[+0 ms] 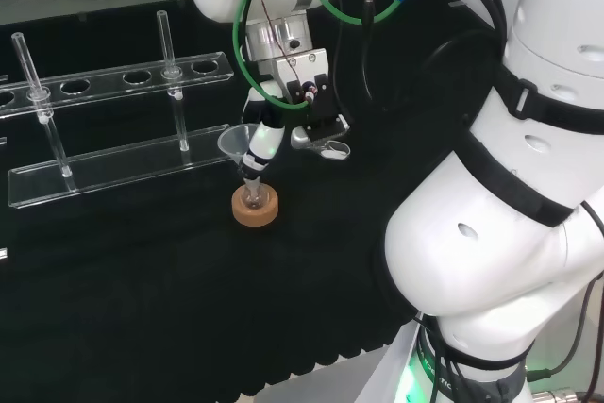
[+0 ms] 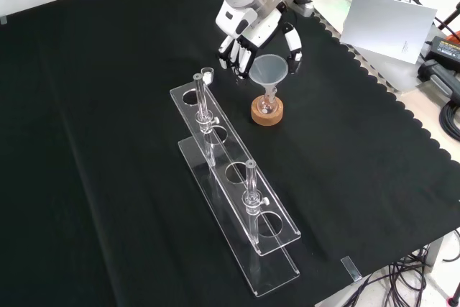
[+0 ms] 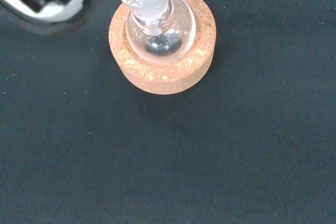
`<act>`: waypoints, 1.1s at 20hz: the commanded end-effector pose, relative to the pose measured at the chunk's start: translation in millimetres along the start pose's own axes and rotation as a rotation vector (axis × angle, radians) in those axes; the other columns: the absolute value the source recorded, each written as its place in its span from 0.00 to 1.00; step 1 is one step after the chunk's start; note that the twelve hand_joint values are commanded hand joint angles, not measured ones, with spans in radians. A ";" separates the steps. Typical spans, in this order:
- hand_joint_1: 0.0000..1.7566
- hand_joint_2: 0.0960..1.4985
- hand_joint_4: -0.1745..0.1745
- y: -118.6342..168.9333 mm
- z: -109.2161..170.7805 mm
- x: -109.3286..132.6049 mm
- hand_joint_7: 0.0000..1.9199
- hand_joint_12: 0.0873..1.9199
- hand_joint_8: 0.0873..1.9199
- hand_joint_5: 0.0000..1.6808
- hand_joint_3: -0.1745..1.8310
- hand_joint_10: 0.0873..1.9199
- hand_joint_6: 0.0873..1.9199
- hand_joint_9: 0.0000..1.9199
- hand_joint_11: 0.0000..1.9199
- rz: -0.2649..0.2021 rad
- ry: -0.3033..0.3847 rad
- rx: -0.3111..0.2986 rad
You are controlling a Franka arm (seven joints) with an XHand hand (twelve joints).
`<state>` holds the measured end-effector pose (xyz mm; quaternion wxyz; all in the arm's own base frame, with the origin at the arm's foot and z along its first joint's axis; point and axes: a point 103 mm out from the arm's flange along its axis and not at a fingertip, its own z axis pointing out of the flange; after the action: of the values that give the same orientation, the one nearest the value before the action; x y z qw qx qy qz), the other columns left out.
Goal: Place the funnel on the round-bottom flask.
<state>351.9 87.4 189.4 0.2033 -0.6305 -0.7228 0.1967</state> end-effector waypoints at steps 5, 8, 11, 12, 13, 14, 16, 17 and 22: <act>0.36 0.32 0.41 3.0 3.2 -2.4 0.23 0.42 0.16 0.16 0.29 0.31 0.00 0.15 0.00 -0.009 -0.005 0.014; 0.34 0.35 0.41 2.3 2.3 -5.0 0.19 0.39 0.19 0.13 0.24 0.34 0.00 0.12 0.00 -0.006 -0.009 0.020; 0.33 0.36 0.39 1.4 0.6 -6.6 0.16 0.39 0.21 0.11 0.22 0.35 0.00 0.10 0.00 -0.012 -0.012 0.024; 0.33 0.36 0.39 0.8 -0.2 -6.9 0.16 0.38 0.21 0.09 0.21 0.35 0.00 0.10 0.00 -0.015 -0.008 0.023; 0.32 0.36 0.38 0.0 -1.1 -7.2 0.14 0.37 0.21 0.08 0.20 0.35 0.00 0.08 0.00 -0.021 -0.002 0.024; 0.31 0.36 0.38 -0.6 -1.8 -7.3 0.12 0.35 0.22 0.06 0.19 0.36 0.00 0.06 0.00 -0.027 0.001 0.027; 0.28 0.36 0.37 -3.1 -4.2 -7.0 0.05 0.27 0.21 0.02 0.16 0.31 0.00 0.02 0.00 -0.042 0.017 0.022; 0.27 0.37 0.37 -4.3 -5.7 -6.7 0.02 0.23 0.20 0.01 0.15 0.26 0.00 0.01 0.00 -0.047 0.022 0.019; 0.21 0.36 0.38 -14.7 -23.7 -6.6 0.00 0.00 0.02 0.00 0.10 0.00 0.00 0.00 0.00 -0.068 0.048 -0.020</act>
<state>353.3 80.6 201.3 0.2199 -0.6140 -0.7348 0.1865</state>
